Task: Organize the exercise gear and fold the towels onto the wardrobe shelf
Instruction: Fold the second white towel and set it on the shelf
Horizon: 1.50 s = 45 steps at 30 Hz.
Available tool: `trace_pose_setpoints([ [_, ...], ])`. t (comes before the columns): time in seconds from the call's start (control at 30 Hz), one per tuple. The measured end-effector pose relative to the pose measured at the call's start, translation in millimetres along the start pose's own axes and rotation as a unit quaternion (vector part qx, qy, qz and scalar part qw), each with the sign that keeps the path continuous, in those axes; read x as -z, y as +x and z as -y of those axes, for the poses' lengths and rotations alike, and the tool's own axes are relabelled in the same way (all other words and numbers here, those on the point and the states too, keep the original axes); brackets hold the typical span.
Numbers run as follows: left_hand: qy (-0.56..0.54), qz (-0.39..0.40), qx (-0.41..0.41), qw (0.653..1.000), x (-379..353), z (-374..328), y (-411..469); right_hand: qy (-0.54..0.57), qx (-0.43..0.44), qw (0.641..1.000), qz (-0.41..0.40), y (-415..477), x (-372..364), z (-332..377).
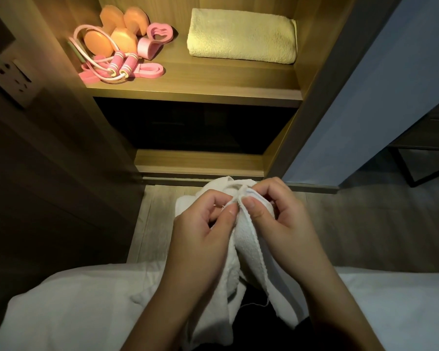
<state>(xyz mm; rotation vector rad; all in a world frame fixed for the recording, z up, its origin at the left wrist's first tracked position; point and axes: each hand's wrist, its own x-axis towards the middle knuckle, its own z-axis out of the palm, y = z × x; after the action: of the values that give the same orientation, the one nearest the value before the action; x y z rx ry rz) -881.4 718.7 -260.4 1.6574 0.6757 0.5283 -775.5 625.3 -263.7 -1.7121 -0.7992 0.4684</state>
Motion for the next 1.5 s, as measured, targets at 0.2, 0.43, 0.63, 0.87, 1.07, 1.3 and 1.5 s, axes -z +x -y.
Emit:
trace_pose_setpoints([
  [0.2,0.013,0.001,-0.025,1.000,-1,5,-1,0.047,-0.040,0.998,0.015,2,0,-2],
  [0.43,0.041,-0.034,-0.045,0.998,-4,8,-2,0.060,-0.061,0.996,-0.026,3,-2,-7],
  [0.63,0.136,-0.006,-0.062,0.989,-2,13,-4,0.068,-0.052,0.993,-0.078,5,-4,-12],
  [0.87,0.171,0.008,-0.050,0.984,-2,5,0,0.039,-0.025,0.995,-0.083,15,3,-9],
  [1.07,0.164,0.006,-0.132,0.978,-3,-26,25,0.028,0.053,0.994,-0.087,53,27,21],
  [1.3,0.199,-0.016,-0.268,0.943,3,-109,89,-0.084,0.239,0.958,-0.136,121,82,124],
  [1.5,0.212,-0.049,-0.328,0.919,15,-204,145,-0.160,0.324,0.909,-0.208,162,116,213],
])
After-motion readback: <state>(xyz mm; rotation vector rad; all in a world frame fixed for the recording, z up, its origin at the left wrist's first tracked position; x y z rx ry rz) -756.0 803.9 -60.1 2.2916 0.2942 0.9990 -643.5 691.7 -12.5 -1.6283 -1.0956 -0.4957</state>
